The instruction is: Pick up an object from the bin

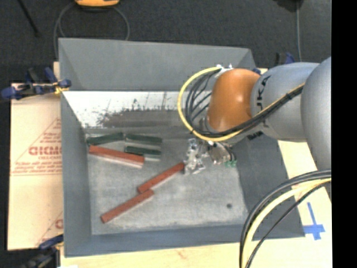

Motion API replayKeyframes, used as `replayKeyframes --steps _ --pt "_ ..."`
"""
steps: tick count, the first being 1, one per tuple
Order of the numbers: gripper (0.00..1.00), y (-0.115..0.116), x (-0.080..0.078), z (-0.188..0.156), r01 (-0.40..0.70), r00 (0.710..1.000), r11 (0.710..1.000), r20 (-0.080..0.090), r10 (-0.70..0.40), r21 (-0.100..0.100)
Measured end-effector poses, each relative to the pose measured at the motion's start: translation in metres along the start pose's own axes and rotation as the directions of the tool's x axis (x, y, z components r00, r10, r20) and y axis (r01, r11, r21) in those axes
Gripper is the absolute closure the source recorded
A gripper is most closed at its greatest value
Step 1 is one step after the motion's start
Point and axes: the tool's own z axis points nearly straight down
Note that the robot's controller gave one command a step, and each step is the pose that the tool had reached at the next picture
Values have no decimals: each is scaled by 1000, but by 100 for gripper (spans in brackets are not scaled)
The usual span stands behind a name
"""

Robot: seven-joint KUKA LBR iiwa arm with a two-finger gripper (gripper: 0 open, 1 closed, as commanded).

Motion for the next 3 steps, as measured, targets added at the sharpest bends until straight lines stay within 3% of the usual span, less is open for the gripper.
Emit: replayKeyframes --steps 1,2,3 --pt "100 0 0 0 0 1000 1000 0 0 0" --pt "0 7 15 2 237 971 972 27 -237 9" --pt "0 7 15 2 237 971 972 26 -237 9"
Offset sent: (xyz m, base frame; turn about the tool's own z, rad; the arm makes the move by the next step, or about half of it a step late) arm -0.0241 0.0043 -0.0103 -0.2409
